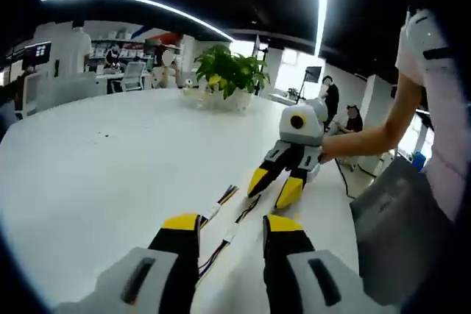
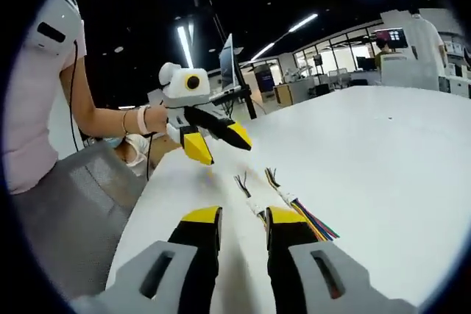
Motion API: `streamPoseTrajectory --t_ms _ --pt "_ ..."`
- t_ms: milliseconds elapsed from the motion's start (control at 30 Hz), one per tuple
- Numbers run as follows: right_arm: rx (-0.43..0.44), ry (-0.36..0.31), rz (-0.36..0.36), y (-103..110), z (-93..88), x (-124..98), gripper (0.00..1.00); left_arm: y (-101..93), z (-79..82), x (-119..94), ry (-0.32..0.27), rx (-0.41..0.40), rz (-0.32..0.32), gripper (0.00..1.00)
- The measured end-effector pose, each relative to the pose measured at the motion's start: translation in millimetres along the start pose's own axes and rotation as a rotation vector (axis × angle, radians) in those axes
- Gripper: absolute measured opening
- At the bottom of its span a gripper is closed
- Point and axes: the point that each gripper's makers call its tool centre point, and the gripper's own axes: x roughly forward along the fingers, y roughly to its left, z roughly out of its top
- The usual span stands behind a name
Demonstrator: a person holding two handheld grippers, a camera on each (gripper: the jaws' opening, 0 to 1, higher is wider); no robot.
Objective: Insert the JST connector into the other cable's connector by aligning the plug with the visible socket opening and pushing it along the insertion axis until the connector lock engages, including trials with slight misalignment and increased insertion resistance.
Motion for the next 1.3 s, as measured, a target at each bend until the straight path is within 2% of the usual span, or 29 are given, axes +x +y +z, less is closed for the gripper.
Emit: streamPoseTrajectory --t_ms 133,200,233,267,300,333,367,467,567,667,767,900,1100,1167,1200,1233,1267,1300 --pt "-0.003 0.002 -0.035 1 4.9 -4 0.23 0.5 9.7 -16 -0.033 -0.024 0.036 0.42" --pt "-0.002 0.002 -0.058 1 8.3 -7 0.25 3.2 12.1 -24 -0.043 0.015 0.086 0.5" --pt "-0.001 0.0 -0.063 2 10.1 -9 0.25 3.3 10.5 -27 -0.029 0.064 0.112 0.57" --pt "0.003 -0.002 -0.067 3 12.0 -10 0.26 2.6 9.7 -28 -0.026 0.078 0.118 0.64" --pt "0.013 -0.003 -0.075 5 13.9 -12 0.26 -3.1 6.7 -27 -0.022 0.065 0.119 0.71" --pt "0.018 -0.002 -0.085 5 14.7 -14 0.27 -6.4 3.2 -28 -0.007 0.066 0.113 0.72" --pt "0.024 0.006 -0.104 6 14.5 -16 0.29 -12.2 -2.1 -29 0.017 0.073 0.106 0.72" --pt "0.041 0.027 -0.127 11 12.9 -20 0.34 -20.1 -10.1 -31 0.04 0.053 0.106 0.73" --pt "0.044 0.046 -0.135 20 11.2 -24 0.37 -25.7 -14.1 -35 0.037 0.018 0.112 0.74" --pt "0.039 0.069 -0.148 26 9.9 -28 0.4 -29.7 -20.8 -40 0.058 -0.009 0.118 0.74" --pt "0.05 0.071 -0.164 30 11.4 -32 0.43 -31.8 -24.2 -44 0.07 -0.015 0.124 0.75" --pt "0.067 0.08 -0.196 32 10.9 -38 0.51 -35.7 -26.8 -50 0.078 -0.032 0.141 0.82" --pt "0.083 0.096 -0.243 38 10.8 -49 0.57 -47.5 -26.6 -55 0.081 -0.041 0.129 0.85" --pt "0.084 0.104 -0.268 41 11.2 -51 0.6 -50.3 -28.8 -56 0.109 -0.003 0.13 0.84" --pt "0.091 0.109 -0.276 42 11.2 -52 0.62 -47.3 -32.7 -59 0.155 0.057 0.154 0.82" --pt "0.136 0.119 -0.306 44 9.8 -55 0.64 -46.5 -37.9 -62 0.201 0.095 0.162 0.81" --pt "0.132 0.107 -0.303 46 12.5 -54 0.67 -47.1 -44.0 -65 0.254 0.113 0.168 0.81" --pt "0.132 0.101 -0.307 49 13.6 -54 0.69 -48.0 -45.5 -66 0.269 0.114 0.168 0.83"
